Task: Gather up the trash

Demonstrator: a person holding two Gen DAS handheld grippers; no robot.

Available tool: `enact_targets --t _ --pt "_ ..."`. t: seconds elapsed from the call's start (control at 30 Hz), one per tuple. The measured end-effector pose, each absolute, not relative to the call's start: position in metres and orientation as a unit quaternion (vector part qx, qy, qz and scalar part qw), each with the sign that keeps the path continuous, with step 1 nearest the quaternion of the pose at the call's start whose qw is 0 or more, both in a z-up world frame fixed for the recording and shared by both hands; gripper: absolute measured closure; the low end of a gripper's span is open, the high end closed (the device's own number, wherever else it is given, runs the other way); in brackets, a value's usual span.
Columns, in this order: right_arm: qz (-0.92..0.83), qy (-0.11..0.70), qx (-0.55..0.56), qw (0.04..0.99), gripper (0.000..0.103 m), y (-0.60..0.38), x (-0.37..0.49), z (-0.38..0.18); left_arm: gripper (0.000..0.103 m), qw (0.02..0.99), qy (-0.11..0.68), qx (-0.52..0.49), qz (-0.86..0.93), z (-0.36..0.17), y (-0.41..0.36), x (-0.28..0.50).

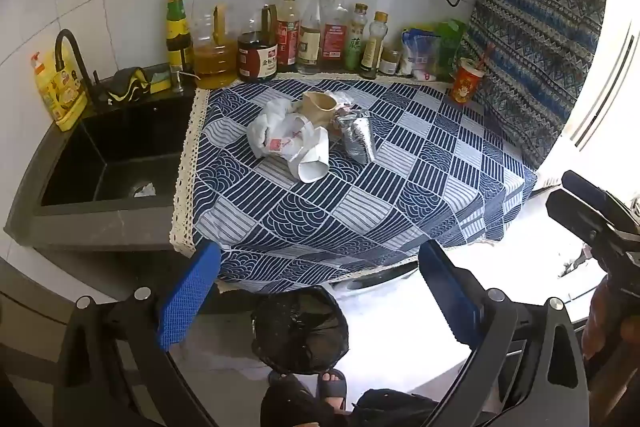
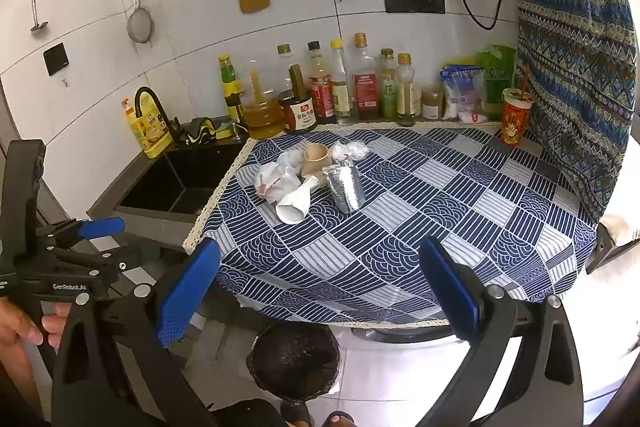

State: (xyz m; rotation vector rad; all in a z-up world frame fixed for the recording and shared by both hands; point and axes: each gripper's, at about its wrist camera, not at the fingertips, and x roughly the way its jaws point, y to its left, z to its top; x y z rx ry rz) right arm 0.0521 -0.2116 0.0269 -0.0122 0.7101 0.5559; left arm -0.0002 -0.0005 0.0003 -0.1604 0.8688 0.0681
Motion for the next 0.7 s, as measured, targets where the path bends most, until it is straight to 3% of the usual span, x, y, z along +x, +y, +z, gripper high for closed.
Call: enact_targets --t 0.7 --pt "0.271 0.344 -0.009 0.899 0.004 -0.222 0.035 0.023 0.007 0.908 0.41 -0.083 0.034 0.016 -0.018 -0.02"
